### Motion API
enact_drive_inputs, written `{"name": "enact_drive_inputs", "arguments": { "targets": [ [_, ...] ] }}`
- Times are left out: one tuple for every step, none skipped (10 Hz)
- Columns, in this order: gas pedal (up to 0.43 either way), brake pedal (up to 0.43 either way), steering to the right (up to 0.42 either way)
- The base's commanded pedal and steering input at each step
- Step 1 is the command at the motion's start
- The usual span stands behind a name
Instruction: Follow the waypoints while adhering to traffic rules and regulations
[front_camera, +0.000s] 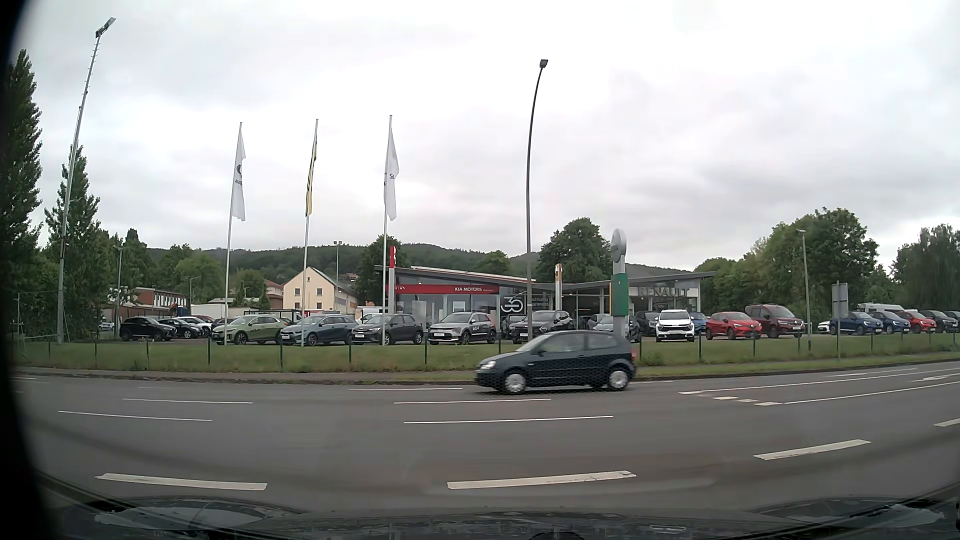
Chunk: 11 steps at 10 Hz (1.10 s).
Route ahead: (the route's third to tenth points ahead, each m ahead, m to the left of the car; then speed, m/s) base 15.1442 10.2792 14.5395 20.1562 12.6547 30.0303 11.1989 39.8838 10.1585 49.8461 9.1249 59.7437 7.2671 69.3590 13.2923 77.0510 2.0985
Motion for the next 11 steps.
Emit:
{"name": "enact_drive_inputs", "arguments": {
  "targets": [
    [0.039, 0.0, -0.013],
    [0.0, 0.0, -0.017],
    [0.0, 0.0, -0.027],
    [0.0, 0.134, -0.047],
    [0.0, 0.171, -0.065],
    [0.0, 0.189, -0.083],
    [0.0, 0.201, -0.102],
    [0.0, 0.22, -0.115],
    [0.0, 0.232, -0.126],
    [0.0, 0.238, -0.141],
    [0.0, 0.232, -0.158]
  ]
}}
